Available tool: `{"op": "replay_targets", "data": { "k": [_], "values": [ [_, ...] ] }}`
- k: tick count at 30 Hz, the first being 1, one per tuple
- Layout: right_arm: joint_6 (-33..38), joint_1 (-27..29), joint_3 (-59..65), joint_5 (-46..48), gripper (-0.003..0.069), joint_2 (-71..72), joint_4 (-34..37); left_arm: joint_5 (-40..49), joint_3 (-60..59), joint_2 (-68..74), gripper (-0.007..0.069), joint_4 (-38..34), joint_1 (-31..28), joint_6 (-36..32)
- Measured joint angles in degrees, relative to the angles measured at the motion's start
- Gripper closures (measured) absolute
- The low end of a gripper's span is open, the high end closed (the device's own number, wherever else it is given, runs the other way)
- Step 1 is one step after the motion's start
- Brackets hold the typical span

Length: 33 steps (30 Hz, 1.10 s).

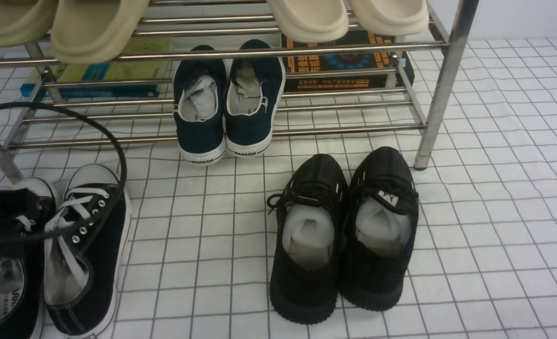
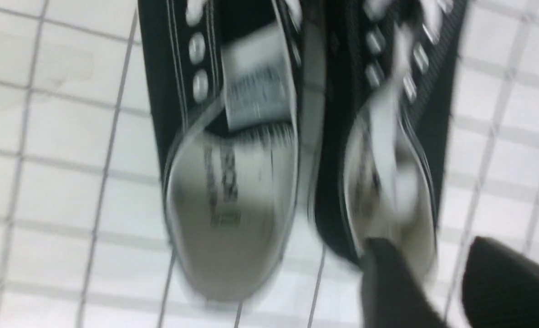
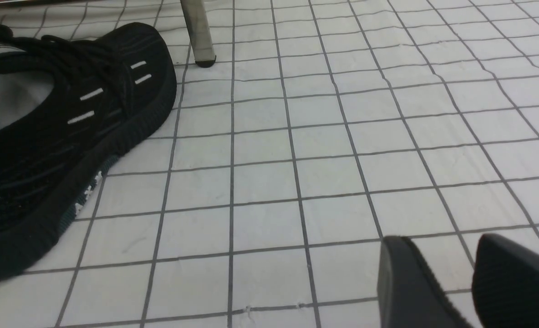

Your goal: Take the shoes off the shelf with your hand from the white checkered tablecloth.

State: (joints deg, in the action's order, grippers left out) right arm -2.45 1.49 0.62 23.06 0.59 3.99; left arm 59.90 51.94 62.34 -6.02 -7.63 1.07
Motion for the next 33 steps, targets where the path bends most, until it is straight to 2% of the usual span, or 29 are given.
{"op": "replay_targets", "data": {
  "k": [3,4,5,6,10,13,18,31,33],
  "values": [
    [0.0,0.0,0.0,0.0,0.042,0.0,0.0,1.6,-3.9,-10.0,0.0576,-3.5,0.0,-5.5],
    [0.0,0.0,0.0,0.0,0.042,0.0,0.0,0.7,-5.6,-12.8,0.0599,-5.6,0.0,-7.0],
    [0.0,0.0,0.0,0.0,0.042,0.0,0.0,0.4,-6.1,-13.5,0.0599,-5.6,0.0,-7.4],
    [0.0,0.0,0.0,0.0,0.042,0.0,0.0,-3.9,-10.8,-19.8,0.062,-10.7,0.0,-10.5],
    [0.0,0.0,0.0,0.0,0.042,0.0,0.0,-16.2,-21.4,-32.4,0.0623,-19.7,0.0,-15.9],
    [0.0,0.0,0.0,0.0,0.042,0.0,0.0,-22.4,-26.8,-39.6,0.0623,-22.7,0.0,-17.7],
    [0.0,0.0,0.0,0.0,0.042,0.0,-0.1,-25.6,-32.4,-47.0,0.0623,-23.0,0.0,-18.1],
    [0.0,0.0,0.0,0.0,0.042,0.0,0.0,-31.4,-40.7,-50.5,0.0606,-16.6,0.0,-18.2],
    [0.0,0.0,0.0,0.0,0.042,0.0,0.0,-32.3,-42.2,-52.5,0.0605,-13.7,0.0,-17.2]
  ]
}}
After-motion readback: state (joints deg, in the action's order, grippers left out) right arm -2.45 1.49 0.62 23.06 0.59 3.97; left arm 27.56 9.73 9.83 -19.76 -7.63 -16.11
